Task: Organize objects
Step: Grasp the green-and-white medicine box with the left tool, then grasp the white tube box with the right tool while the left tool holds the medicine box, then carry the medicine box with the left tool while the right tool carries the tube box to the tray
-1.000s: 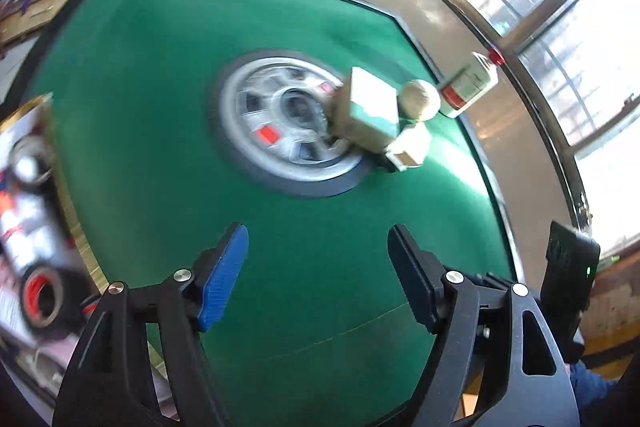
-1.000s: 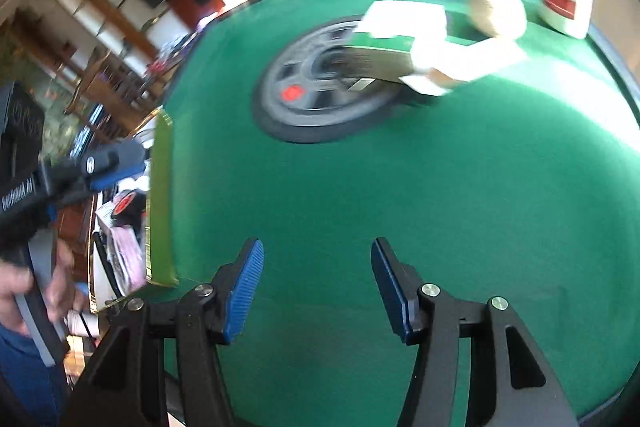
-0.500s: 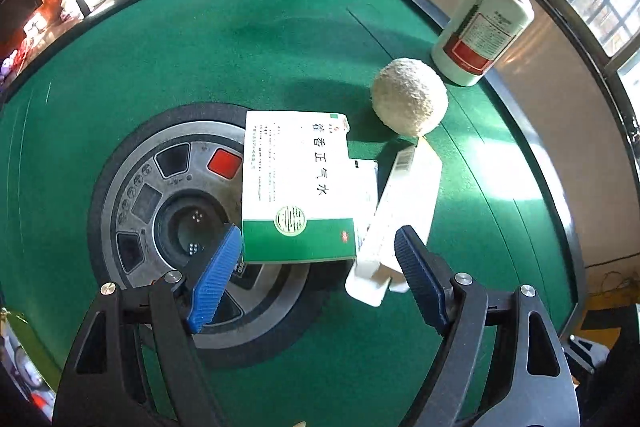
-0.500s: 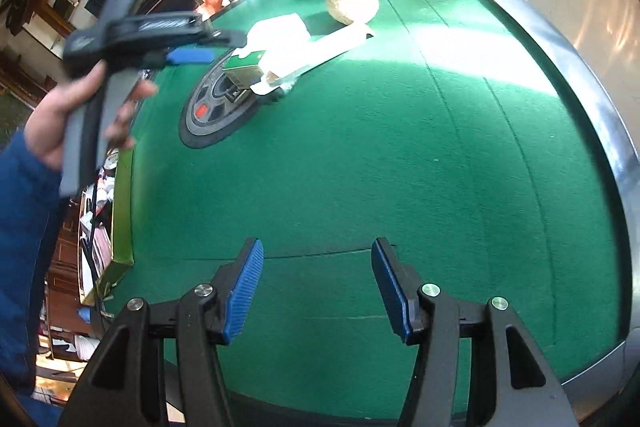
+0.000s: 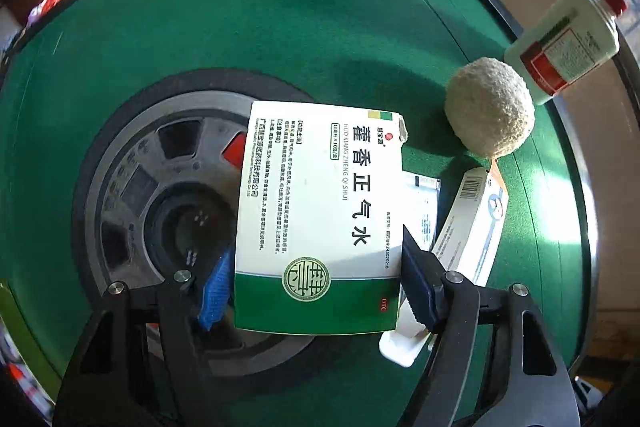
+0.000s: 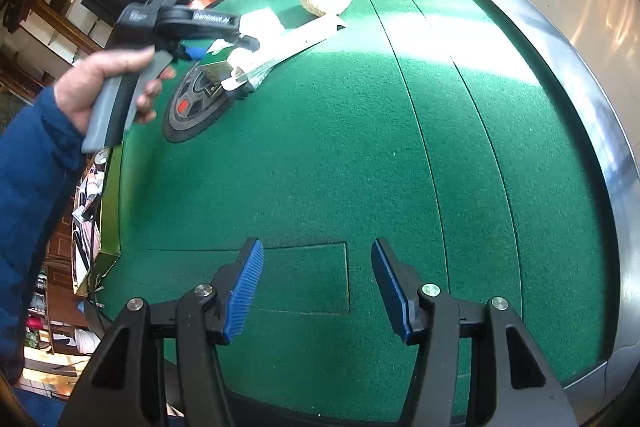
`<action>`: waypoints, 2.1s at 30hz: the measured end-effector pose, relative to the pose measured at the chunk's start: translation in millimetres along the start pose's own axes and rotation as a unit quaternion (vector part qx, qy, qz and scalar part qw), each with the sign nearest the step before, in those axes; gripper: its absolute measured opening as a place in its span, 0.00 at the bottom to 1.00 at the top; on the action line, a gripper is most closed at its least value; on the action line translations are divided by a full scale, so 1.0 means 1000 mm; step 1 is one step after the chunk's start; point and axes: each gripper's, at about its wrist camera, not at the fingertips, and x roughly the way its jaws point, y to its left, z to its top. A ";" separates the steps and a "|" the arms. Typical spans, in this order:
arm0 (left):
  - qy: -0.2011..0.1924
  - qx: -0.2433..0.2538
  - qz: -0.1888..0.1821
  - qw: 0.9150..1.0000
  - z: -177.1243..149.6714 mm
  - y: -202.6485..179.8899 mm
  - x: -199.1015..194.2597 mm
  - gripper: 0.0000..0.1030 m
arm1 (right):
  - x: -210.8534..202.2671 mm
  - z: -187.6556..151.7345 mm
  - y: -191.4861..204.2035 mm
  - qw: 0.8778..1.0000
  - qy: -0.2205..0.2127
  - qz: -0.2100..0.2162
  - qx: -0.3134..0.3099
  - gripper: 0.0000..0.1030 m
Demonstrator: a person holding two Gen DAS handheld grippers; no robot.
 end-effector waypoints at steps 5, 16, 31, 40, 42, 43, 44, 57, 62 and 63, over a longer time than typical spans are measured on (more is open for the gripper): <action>-0.033 -0.024 0.003 0.999 -0.072 0.031 -0.036 0.71 | 0.006 0.030 0.006 1.000 0.000 0.018 0.019 0.55; -0.042 -0.057 0.037 0.997 -0.251 0.071 -0.075 0.71 | 0.067 0.150 0.014 0.983 0.003 0.046 0.179 0.60; -0.039 -0.067 0.041 0.996 -0.269 0.092 -0.074 0.71 | 0.124 0.165 0.047 0.994 0.026 -0.034 0.105 0.30; -0.026 -0.035 0.057 0.997 -0.270 0.081 -0.063 0.71 | 0.067 0.079 0.064 0.996 0.057 -0.046 -0.057 0.14; -0.024 -0.029 0.060 0.997 -0.271 0.078 -0.061 0.71 | 0.061 0.049 0.065 0.992 0.083 -0.044 -0.083 0.14; -0.024 -0.027 0.064 0.997 -0.272 0.077 -0.060 0.71 | 0.058 0.036 0.065 0.991 0.087 -0.047 -0.092 0.14; -0.024 -0.027 0.066 0.997 -0.272 0.076 -0.060 0.71 | 0.057 0.027 0.064 0.990 0.090 -0.044 -0.098 0.14; -0.049 -0.029 0.077 0.995 -0.272 0.074 -0.058 0.80 | 0.073 -0.012 0.097 0.977 0.082 -0.071 -0.182 0.13; -0.074 -0.016 0.081 0.994 -0.276 0.073 -0.057 0.83 | 0.075 -0.023 0.109 0.967 0.057 -0.113 -0.220 0.09; -0.075 -0.016 0.081 0.994 -0.277 0.073 -0.057 0.83 | 0.076 -0.026 0.110 0.968 0.056 -0.115 -0.217 0.09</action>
